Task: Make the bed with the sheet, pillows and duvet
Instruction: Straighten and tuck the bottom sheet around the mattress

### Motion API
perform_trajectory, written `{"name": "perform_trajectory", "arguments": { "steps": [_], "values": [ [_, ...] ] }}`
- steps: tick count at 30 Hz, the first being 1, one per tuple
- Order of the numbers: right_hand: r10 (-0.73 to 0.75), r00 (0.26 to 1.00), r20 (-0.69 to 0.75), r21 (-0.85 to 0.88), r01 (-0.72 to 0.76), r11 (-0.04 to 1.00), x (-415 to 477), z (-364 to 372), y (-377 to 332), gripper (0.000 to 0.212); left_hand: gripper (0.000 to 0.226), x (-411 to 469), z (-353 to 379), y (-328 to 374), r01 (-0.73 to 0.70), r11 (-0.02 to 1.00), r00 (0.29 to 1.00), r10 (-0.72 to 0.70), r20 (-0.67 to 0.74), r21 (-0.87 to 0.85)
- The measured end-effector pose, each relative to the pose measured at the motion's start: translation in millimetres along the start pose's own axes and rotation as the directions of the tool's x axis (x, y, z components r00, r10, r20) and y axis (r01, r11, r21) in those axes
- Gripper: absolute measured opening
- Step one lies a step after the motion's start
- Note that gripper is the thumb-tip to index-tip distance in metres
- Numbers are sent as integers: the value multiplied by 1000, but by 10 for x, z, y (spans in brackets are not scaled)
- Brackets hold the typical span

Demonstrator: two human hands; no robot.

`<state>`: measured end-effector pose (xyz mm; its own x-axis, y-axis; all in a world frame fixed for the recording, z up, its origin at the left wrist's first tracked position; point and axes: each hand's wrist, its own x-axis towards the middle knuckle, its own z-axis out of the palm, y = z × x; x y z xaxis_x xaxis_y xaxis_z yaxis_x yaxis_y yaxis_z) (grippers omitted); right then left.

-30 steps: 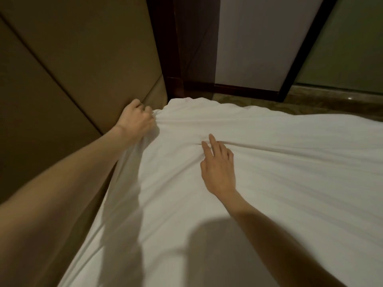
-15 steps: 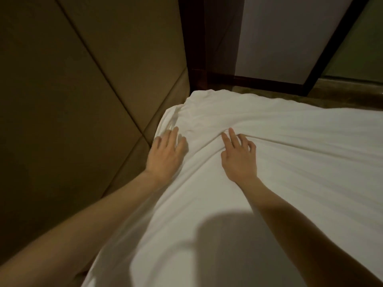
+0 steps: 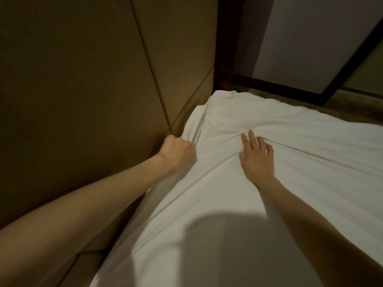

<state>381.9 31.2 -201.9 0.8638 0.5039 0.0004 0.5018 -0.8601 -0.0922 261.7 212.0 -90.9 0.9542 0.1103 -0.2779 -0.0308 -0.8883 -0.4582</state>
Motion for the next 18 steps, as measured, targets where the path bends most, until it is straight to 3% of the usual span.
{"name": "perform_trajectory", "arguments": {
  "steps": [3,9,13,18],
  "values": [
    [-1,1000,10,-29,1,1000,8,19,3,53,29,-30,-44,-87,-48,997,998,50,-28,58],
    [-11,999,37,-64,13,998,-17,22,1,61,36,51,119,-195,2,943,993,38,-115,333],
    [-48,998,-37,-28,47,998,-42,-13,-2,62,39,175,273,-93,10,954,997,12,-73,298],
    [-260,949,-178,-62,253,965,-61,63,12,58,33,309,656,68,3,949,998,16,-58,315]
  ]
}}
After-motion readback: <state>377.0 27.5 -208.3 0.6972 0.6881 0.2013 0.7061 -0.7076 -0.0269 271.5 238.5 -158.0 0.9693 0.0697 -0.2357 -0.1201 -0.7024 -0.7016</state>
